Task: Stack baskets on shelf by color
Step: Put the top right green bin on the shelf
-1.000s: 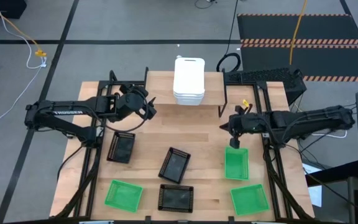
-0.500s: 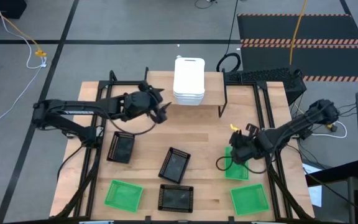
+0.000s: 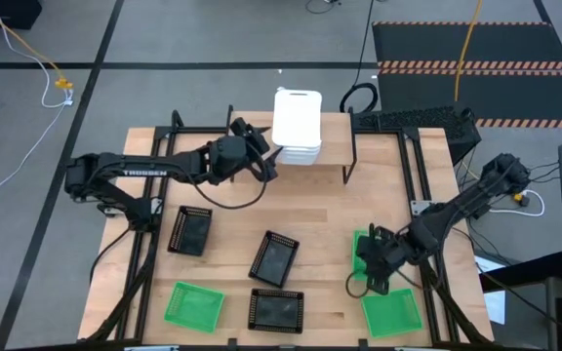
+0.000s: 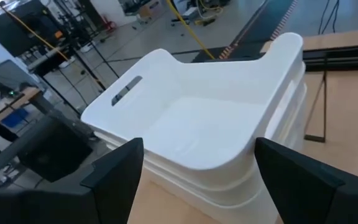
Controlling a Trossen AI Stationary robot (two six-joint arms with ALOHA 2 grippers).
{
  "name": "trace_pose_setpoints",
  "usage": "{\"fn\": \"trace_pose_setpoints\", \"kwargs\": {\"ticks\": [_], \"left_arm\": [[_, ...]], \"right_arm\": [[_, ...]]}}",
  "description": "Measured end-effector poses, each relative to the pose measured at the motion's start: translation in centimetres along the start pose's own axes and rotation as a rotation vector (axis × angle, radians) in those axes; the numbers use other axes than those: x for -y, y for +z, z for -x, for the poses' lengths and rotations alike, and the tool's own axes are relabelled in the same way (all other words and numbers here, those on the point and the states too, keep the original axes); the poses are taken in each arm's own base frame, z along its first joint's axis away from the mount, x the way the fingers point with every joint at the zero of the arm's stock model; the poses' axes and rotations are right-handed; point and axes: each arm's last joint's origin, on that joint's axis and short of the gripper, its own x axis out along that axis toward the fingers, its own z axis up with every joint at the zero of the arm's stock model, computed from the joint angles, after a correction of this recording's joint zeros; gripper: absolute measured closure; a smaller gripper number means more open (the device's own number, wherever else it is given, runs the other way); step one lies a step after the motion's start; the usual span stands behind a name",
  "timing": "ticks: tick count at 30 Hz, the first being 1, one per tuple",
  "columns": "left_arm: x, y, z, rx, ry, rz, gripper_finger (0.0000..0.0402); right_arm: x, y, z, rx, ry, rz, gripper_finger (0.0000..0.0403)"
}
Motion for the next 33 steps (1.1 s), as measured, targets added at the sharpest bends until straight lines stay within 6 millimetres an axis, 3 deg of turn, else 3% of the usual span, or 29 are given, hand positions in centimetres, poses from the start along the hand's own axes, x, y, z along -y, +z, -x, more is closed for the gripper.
{"fn": "trace_pose_setpoints", "kwargs": {"ticks": [5, 16, 23, 27, 33], "left_arm": [[-0.4, 0.0, -0.1, -0.004, 0.014, 0.003, 0.0092], [-0.5, -0.1, -0.1, -0.018, 0.045, -0.007, 0.0092], [-0.5, -0.5, -0.1, -0.055, 0.072, -0.020, 0.0092], [-0.6, -0.8, 0.0, -0.106, 0.135, -0.041, 0.0092], [-1.4, -1.4, 0.7, -0.220, 0.324, -0.100, 0.0092]], "right_arm": [[-1.4, -1.2, -1.5, 0.016, -0.061, 0.059, 0.0213], [-2.5, -2.0, -4.3, -0.034, -0.111, 0.094, 0.0246], [-2.3, -2.0, -5.4, -0.089, -0.144, 0.156, 0.0306], [-2.0, -1.5, -5.4, -0.103, -0.140, 0.206, 0.0381], [-0.9, 0.2, -3.0, -0.061, -0.051, 0.242, 0.0388]]}}
